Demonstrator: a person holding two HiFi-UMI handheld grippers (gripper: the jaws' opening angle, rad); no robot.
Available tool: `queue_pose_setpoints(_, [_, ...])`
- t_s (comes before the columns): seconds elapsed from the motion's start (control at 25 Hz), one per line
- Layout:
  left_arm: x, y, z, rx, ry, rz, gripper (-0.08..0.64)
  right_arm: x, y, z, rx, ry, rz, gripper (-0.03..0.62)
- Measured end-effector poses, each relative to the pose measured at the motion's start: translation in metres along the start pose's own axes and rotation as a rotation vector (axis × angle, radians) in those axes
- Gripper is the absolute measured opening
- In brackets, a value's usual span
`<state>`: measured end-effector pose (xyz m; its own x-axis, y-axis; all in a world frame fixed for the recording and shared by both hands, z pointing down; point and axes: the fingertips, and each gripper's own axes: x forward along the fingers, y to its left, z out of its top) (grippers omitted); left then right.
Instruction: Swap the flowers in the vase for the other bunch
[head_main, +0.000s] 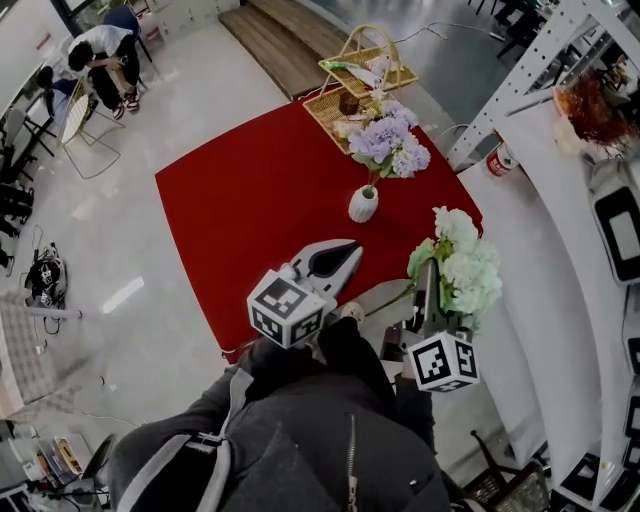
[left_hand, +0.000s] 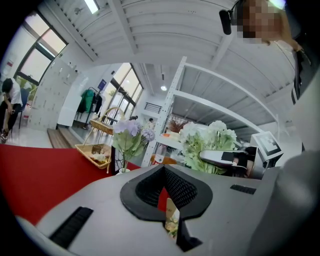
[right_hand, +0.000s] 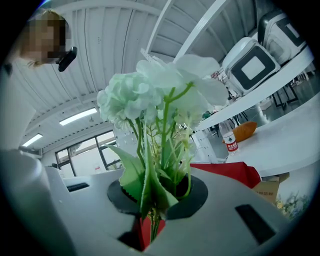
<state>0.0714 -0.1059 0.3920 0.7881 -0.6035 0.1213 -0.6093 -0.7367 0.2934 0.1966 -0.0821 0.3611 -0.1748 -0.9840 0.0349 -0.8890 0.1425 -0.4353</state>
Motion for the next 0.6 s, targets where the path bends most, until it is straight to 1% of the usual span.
queue_pose_setpoints(0.44, [0.032,0.016,0.001,-0.018,-0.01,0.068,0.008,0.033,-0.027,0.007,0.001,0.039,0.056,0.06])
queue_pose_setpoints(0.6, [0.041,0.021,0.002,-0.012,-0.015,0.092,0.008,0.042,-0.035,0.01,0.007,0.046,0.072,0.06])
